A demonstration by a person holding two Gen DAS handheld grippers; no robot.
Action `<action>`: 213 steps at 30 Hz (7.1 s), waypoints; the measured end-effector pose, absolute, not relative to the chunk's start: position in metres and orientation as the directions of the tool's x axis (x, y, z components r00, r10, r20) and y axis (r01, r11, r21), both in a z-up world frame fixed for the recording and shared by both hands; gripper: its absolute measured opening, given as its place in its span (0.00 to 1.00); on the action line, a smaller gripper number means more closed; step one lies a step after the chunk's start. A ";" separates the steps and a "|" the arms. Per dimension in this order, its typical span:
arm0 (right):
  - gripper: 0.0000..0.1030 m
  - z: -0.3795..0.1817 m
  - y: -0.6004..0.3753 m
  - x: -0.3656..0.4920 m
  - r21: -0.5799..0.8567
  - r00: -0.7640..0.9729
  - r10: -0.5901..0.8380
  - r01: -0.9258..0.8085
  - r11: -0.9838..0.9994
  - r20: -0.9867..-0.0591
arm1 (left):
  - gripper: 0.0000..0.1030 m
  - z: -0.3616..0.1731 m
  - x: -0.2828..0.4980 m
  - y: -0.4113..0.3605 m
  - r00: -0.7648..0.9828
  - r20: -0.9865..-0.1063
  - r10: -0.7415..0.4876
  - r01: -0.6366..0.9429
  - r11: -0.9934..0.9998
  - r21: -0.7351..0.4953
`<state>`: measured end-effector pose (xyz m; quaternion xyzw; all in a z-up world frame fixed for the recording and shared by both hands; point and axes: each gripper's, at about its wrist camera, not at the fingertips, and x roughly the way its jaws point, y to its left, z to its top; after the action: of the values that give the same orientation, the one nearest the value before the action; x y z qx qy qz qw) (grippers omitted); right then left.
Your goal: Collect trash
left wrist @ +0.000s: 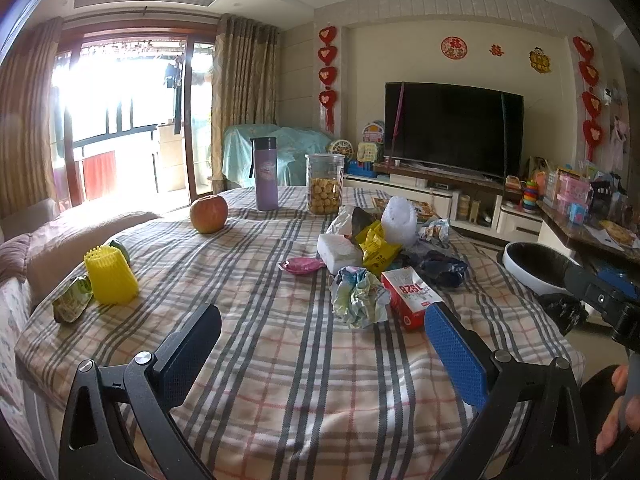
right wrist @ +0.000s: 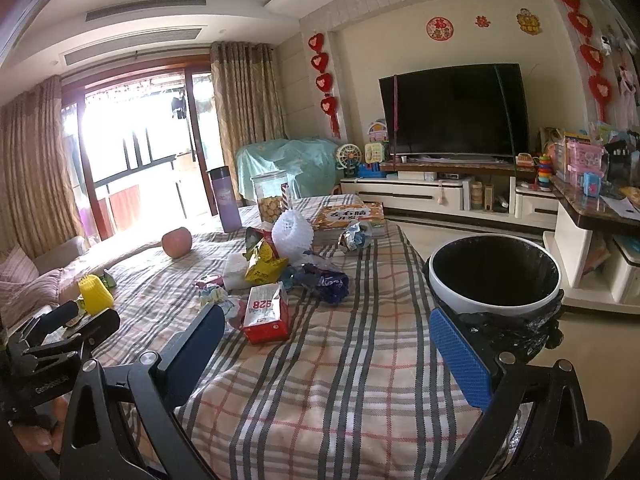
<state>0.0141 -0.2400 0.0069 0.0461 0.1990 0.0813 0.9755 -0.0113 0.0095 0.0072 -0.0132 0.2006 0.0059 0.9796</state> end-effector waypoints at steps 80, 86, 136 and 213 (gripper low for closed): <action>0.19 -0.068 -0.245 0.198 0.264 0.609 0.336 -0.209 0.942 -0.719 | 0.08 -0.040 0.179 0.011 0.729 -0.653 -0.205 0.145 0.979 -0.145; 0.19 -0.059 -0.261 0.174 0.284 0.629 0.335 -0.185 0.941 -0.701 | 0.06 -0.025 0.166 0.006 0.757 -0.616 -0.216 0.164 0.976 -0.141; 0.19 -0.025 -0.438 0.128 0.263 0.722 0.090 0.131 0.956 -0.686 | 0.05 -0.015 0.286 -0.170 0.594 -0.598 -0.538 0.547 0.815 -0.190; 0.89 -0.039 -0.287 0.158 0.316 0.661 0.379 -0.219 0.923 -0.648 | 0.76 0.001 0.128 -0.072 0.679 -0.712 -0.177 0.058 0.980 -0.188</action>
<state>0.1576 -0.2874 -0.0393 0.1059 0.3771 0.1653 0.9051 0.1278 -0.0716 0.0010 -0.0752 0.3954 -0.0646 0.9132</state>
